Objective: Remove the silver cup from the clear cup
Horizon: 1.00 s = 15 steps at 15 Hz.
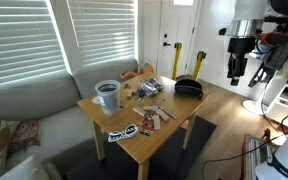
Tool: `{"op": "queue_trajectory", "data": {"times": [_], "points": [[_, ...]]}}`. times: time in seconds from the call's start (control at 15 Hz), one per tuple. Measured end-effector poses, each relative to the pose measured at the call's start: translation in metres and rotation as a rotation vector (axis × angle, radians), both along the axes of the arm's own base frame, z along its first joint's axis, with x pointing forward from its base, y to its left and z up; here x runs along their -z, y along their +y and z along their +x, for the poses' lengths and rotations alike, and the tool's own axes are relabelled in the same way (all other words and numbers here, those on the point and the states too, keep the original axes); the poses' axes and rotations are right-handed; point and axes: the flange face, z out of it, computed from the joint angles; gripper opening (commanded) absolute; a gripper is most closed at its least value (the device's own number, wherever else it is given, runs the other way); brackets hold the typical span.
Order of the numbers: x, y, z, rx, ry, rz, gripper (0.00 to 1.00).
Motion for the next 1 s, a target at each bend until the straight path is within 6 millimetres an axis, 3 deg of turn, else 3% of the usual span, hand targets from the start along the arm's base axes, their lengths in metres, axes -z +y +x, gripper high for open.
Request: {"op": "queue_trajectory", "data": {"times": [0.6, 0.73, 1.0], "points": [[-0.005, 0.001, 0.006, 0.011, -0.059, -0.004, 1.00], [-0.021, 0.006, 0.019, 0.037, -0.182, 0.000, 1.00], [-0.077, 0.022, 0.048, 0.088, -0.432, 0.080, 1.00]]}}
